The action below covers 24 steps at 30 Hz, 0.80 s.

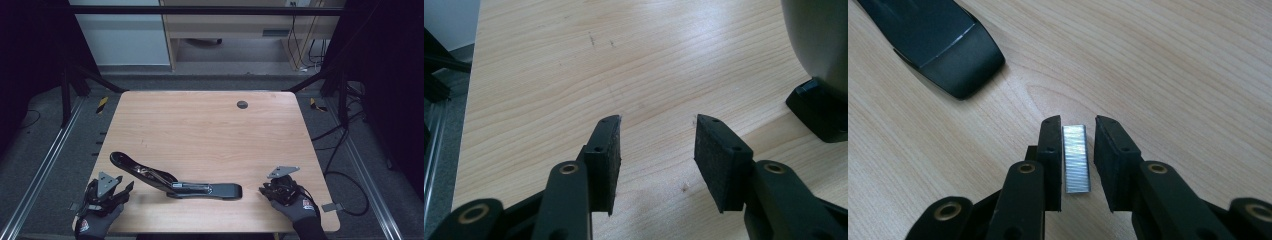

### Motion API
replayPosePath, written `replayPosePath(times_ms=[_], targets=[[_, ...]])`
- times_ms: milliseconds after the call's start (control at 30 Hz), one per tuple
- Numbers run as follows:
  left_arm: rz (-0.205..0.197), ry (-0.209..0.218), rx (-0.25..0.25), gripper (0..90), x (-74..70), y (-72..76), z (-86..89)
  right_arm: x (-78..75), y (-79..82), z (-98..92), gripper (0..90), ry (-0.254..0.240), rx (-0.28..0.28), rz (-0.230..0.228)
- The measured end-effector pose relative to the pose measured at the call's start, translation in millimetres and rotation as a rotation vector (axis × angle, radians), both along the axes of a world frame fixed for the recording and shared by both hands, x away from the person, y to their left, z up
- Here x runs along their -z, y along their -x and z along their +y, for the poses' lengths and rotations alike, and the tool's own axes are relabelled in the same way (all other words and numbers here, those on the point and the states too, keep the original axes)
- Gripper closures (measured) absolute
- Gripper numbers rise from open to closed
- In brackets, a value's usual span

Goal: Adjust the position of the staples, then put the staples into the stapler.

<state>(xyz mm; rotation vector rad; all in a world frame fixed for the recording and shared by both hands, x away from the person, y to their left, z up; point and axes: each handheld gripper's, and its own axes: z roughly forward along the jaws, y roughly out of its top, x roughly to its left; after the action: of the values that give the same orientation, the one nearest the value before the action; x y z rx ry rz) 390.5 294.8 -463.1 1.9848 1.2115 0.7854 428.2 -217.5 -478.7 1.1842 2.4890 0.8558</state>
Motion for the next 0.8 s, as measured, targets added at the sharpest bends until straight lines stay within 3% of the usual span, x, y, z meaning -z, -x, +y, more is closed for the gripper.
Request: replayPosePath(times_ms=[400, 800], targets=[[0.007, -0.001, 0.003, 52.9, 0.6, -0.4, -0.2, 2.0, -2.1, 3.0, 76.5, 0.029, -0.001, 0.02], [0.007, -0.004, 0.004, 52.9, 0.5, -0.3, -0.6, 2.1, -2.6, 4.5, 77.8, 0.028, 0.004, 0.041]])
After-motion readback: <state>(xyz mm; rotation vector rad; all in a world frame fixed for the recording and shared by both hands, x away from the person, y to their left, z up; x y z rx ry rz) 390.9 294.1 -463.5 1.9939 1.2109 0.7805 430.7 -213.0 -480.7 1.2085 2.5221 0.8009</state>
